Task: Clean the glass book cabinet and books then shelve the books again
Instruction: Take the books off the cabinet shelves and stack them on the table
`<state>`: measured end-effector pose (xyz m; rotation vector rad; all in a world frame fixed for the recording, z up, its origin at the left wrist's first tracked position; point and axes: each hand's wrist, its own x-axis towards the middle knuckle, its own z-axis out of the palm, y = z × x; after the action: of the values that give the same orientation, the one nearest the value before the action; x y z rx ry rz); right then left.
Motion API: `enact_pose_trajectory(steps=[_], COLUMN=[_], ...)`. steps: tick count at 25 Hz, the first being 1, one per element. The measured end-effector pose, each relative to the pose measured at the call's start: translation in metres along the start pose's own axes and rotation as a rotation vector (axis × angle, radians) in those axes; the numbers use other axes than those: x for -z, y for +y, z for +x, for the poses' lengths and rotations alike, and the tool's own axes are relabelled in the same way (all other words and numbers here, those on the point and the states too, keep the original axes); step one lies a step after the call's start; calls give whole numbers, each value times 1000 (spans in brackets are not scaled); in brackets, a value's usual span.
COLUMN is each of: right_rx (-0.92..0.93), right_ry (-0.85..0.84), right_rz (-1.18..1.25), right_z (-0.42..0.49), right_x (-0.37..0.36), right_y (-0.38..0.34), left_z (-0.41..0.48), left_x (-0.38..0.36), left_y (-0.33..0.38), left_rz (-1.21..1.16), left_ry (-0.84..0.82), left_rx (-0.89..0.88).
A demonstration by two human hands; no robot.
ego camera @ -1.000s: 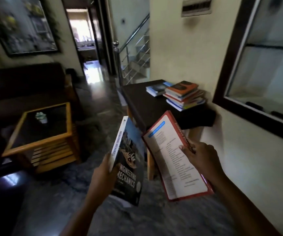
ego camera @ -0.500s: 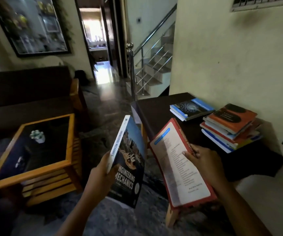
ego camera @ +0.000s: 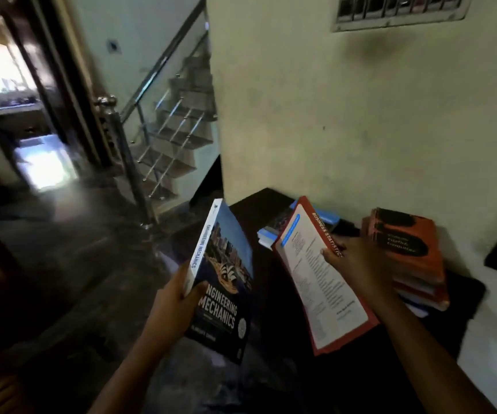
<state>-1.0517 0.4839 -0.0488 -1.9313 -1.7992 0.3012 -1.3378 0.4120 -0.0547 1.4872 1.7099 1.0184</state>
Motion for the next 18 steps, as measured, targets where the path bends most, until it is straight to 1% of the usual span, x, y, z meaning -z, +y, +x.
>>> enact_pose_trajectory(steps=[2,3,5,6,8,11,13,14,16,18], right_rx=[-90,-94,-42,-28,-21,3,15,61,106,102], right_ry=[91,163,305,332,313,269,139,119,143,212], right_rz=[-93,-175,-420,-525,-619,-578,-532,-507,-452,-323], right_z=[29,42,64,79,114,149,143,138,128,112], right_x=[-5,-7,-13,-22,-58,-129,-179,-204,-239,-254], right_y=[-16,-22,-35,-41,-42,-24,-11,-5,4,10], left_z=[57,83,123,142,169,195,204,211,225,237], left_x=[9,11,10,8,4,-3,-4,-2,2,8], left_y=[1,2,0,-3,-11,-27,-37,-43,-52,-58], left_rz=[-30,-57,-101,-113,-137,-160,-184,-188,-182,-179], left_ry=[-91,-128,-170,-198,-238,-251,-277,-291,-324,-376], left_rx=[-23,-27,-33,-30,-20,13,22,23,31,49])
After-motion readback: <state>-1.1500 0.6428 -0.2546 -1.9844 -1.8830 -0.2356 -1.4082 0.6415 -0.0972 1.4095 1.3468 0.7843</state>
